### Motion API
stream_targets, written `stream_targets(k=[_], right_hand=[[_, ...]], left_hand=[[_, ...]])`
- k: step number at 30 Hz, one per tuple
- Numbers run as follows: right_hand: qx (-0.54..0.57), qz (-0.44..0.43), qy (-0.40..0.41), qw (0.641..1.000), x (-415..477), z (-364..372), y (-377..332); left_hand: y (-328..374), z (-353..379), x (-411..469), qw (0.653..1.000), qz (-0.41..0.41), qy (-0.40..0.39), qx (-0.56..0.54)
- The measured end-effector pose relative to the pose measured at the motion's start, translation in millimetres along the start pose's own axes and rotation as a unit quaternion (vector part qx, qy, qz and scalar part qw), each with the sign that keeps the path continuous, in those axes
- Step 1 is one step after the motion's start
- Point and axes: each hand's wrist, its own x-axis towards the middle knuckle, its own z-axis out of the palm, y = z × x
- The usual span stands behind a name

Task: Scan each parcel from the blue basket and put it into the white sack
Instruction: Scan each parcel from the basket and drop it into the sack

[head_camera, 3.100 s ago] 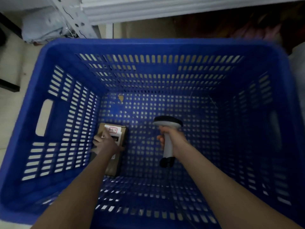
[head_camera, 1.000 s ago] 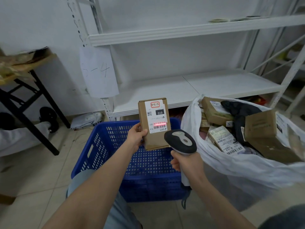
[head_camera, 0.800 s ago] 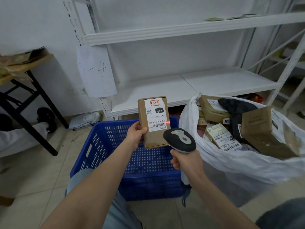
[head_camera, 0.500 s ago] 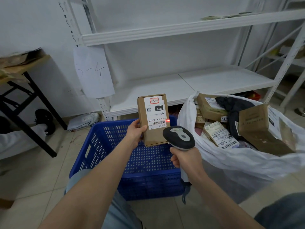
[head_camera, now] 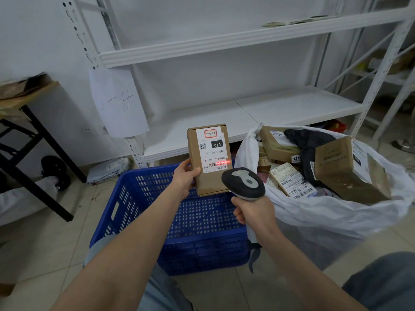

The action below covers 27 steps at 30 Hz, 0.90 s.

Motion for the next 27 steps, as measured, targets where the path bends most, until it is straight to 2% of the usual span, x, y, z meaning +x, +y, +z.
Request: stream_targets(k=[5,10,13,18,23,27], right_hand=[[-0.019,-0.035,0.051,0.998,3.0,-2.8,1.1],[0.021,-0.018,0.016,0.999,7.3,-12.6,0.7],[-0.017,-0.048,0.061,0.997,8.9,-20.1,-1.0],[0.006,-0.068,0.073,0.995,7.8,-35.3,-9.0],[0.053,-0.106,0.123,0.985,23.8,-68.3,-44.1],[0.048,-0.137,0.184,0.972,46.9,-106.6,-83.1]], left_hand=[[4.6,8.6,-0.3,1.000,0.005,-0.012,-0.002],[8.1,18.1,4.4,1.000,0.011,-0.025,0.003],[12.1,26.5,7.0,0.999,0.014,-0.036,0.010],[22.3,44.5,2.8,0.998,0.019,-0.053,0.020],[57.6,86.7,0.5,0.995,0.042,-0.076,0.057],[87.7,147.5,0.0,0.984,0.058,-0.126,0.112]])
